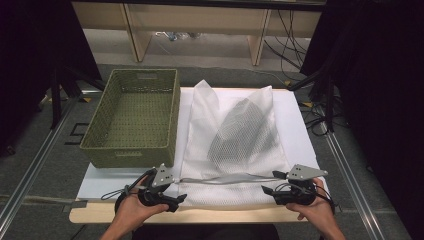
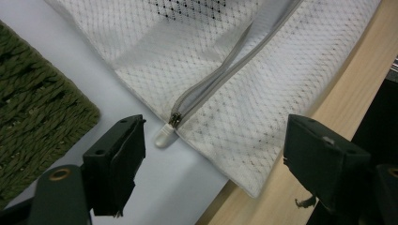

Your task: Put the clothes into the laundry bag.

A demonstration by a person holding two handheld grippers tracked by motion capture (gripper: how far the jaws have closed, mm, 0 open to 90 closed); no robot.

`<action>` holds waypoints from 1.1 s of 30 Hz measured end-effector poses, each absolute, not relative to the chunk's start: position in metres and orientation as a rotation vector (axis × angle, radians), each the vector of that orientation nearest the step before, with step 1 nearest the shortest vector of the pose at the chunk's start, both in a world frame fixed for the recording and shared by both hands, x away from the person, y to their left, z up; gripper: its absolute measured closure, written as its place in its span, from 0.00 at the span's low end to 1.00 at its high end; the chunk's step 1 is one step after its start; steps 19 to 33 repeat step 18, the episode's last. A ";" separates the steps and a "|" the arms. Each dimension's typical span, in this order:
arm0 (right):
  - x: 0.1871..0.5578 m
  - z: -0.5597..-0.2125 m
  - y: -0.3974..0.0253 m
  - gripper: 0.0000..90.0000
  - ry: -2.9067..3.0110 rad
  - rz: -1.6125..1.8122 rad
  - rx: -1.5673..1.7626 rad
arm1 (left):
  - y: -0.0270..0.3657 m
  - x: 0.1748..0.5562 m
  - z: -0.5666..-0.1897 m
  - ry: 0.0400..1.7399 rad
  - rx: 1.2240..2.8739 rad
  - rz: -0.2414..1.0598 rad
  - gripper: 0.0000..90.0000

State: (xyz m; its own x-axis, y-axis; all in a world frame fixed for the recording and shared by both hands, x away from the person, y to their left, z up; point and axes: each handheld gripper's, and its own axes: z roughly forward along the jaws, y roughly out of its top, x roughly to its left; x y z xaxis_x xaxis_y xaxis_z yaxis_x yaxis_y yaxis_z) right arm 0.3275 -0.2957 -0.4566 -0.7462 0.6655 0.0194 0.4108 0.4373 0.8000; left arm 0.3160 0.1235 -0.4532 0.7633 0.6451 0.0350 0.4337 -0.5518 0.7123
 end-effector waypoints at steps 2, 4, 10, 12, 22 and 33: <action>0.325 -0.458 -0.296 0.36 2.403 1.201 0.902 | 0.123 0.316 -0.453 0.799 2.245 0.381 0.23; 0.321 -0.459 -0.296 0.36 2.412 1.194 0.898 | 0.123 0.316 -0.453 0.797 2.250 0.384 0.23; 0.320 -0.461 -0.295 0.36 2.421 1.190 0.886 | 0.123 0.316 -0.454 0.801 2.245 0.378 0.23; 0.319 -0.461 -0.295 0.36 2.423 1.173 0.886 | 0.123 0.316 -0.454 0.798 2.240 0.367 0.23; 0.319 -0.463 -0.294 0.36 2.437 1.170 0.896 | 0.123 0.317 -0.454 0.794 2.243 0.374 0.23; 0.319 -0.463 -0.294 0.36 2.437 1.170 0.896 | 0.123 0.317 -0.454 0.794 2.243 0.374 0.23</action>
